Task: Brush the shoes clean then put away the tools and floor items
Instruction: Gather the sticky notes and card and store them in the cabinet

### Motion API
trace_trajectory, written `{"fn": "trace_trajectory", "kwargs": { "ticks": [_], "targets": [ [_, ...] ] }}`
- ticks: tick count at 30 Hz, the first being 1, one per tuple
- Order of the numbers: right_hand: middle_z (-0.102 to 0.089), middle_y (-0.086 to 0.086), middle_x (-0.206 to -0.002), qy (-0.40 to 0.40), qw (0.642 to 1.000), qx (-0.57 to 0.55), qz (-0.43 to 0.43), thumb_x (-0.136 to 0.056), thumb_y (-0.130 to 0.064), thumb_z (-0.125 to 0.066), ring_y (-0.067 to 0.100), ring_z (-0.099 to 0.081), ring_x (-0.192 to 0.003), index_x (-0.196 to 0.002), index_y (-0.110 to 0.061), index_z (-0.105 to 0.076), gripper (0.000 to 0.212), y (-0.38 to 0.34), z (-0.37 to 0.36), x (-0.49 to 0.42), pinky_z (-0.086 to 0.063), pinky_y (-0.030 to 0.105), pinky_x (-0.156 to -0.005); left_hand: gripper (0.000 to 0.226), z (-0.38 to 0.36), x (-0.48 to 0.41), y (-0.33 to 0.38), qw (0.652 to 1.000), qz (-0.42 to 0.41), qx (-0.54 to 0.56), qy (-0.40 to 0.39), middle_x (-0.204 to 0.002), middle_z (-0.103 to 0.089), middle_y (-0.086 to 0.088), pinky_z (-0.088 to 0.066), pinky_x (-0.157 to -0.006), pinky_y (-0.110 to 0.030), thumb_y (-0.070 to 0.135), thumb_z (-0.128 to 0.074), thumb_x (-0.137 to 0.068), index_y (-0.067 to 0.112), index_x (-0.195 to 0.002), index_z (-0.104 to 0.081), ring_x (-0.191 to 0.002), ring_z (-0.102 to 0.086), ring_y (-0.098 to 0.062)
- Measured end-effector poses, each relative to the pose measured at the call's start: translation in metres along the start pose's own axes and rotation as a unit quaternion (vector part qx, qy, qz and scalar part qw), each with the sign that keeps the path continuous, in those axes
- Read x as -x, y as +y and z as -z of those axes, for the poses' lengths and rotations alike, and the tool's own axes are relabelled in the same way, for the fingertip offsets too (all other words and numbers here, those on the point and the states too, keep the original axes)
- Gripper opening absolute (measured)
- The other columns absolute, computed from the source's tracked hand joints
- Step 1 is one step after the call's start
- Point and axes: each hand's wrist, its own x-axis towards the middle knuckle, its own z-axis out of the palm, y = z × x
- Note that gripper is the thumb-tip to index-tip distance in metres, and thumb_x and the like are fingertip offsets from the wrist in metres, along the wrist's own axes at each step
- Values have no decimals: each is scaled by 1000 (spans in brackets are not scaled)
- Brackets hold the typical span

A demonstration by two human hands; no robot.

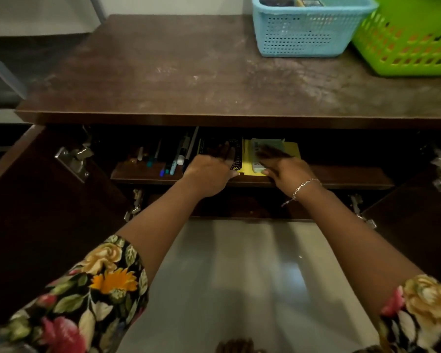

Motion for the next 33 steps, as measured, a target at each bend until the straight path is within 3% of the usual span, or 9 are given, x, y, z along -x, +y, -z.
{"fn": "trace_trajectory", "kwargs": {
  "ticks": [8, 12, 17, 19, 21, 23, 27, 30, 33],
  "targets": [
    [-19, -3, -155, 28, 999, 7, 15, -97, -22, -43, 22, -23, -141, -143, -26, -32, 47, 0, -4, -19, -28, 29, -107, 59, 4, -10, -7, 997, 29, 67, -28, -157, 3, -8, -25, -109, -39, 39, -21, -101, 10, -149, -1, -144, -5, -25],
    [-19, -1, -155, 27, 999, -3, 21, -97, -20, -43, 21, -22, -141, -143, -24, -32, 47, 3, -6, -24, -27, 28, -108, 60, 3, -15, -10, 995, 34, 82, -48, -157, 5, -7, -25, -109, -37, 41, -21, -101, 11, -149, 1, -144, -3, -24],
    [-18, -2, -155, 27, 999, -10, 27, -97, -19, -44, 19, -17, -143, -143, -24, -30, 49, 4, -12, -23, -27, 30, -110, 61, -1, -14, -12, 993, 38, 106, -17, -157, 0, -7, -33, -103, -38, 42, -25, -100, 13, -149, -5, -142, -15, -28],
    [-20, 0, -154, 39, 998, -36, 27, -97, -18, -44, 20, -19, -142, -143, -22, -32, 48, 3, -9, -19, -28, 30, -109, 62, -6, -14, -8, 988, 64, 138, -5, -157, 2, -7, -21, -111, -39, 42, -28, -99, 13, -149, -4, -144, -6, -27],
    [-29, 6, -151, 77, 994, -76, -9, -96, -11, -42, 27, -30, -137, -142, -19, -35, 47, 6, -6, -14, -33, 31, -103, 66, -13, -12, 1, 982, 113, 147, 35, -157, 5, -8, -4, -116, -38, 43, -30, -98, 12, -149, -1, -144, 5, -26],
    [-33, 11, -149, 104, 987, -85, -92, -95, -7, -42, 37, -38, -129, -143, -20, -33, 50, 13, -7, -10, -40, 38, -96, 70, -18, -5, 10, 973, 150, 163, 70, -156, 9, -9, 1, -116, -40, 47, -30, -97, 12, -148, 3, -143, 10, -27],
    [-54, 27, -121, 92, 946, -182, -252, -93, -4, -43, 42, -52, -108, -125, 2, -51, 33, 17, -11, -2, -43, 39, -82, 66, -23, 9, 28, 978, 77, 142, 130, -157, 5, -8, 10, -114, -44, 45, -30, -97, 13, -149, -5, -143, 12, -26],
    [-56, 28, -118, 120, 924, -251, -261, -94, -4, -41, 43, -52, -108, -126, 3, -48, 34, 14, -10, -1, -43, 40, -84, 69, -21, 3, 38, 981, 47, 147, 115, -157, 1, -7, 16, -112, -45, 52, -29, -95, 13, -148, -9, -143, 14, -23],
    [-52, 25, -125, 130, 915, -298, -239, -95, -3, -38, 43, -50, -112, -142, -13, -32, 48, 12, -8, -1, -44, 44, -90, 72, -23, -5, 42, 985, 51, 139, 85, -157, 2, -7, 19, -109, -48, 56, -25, -94, 12, -148, -6, -143, 16, -23]
  ]
}}
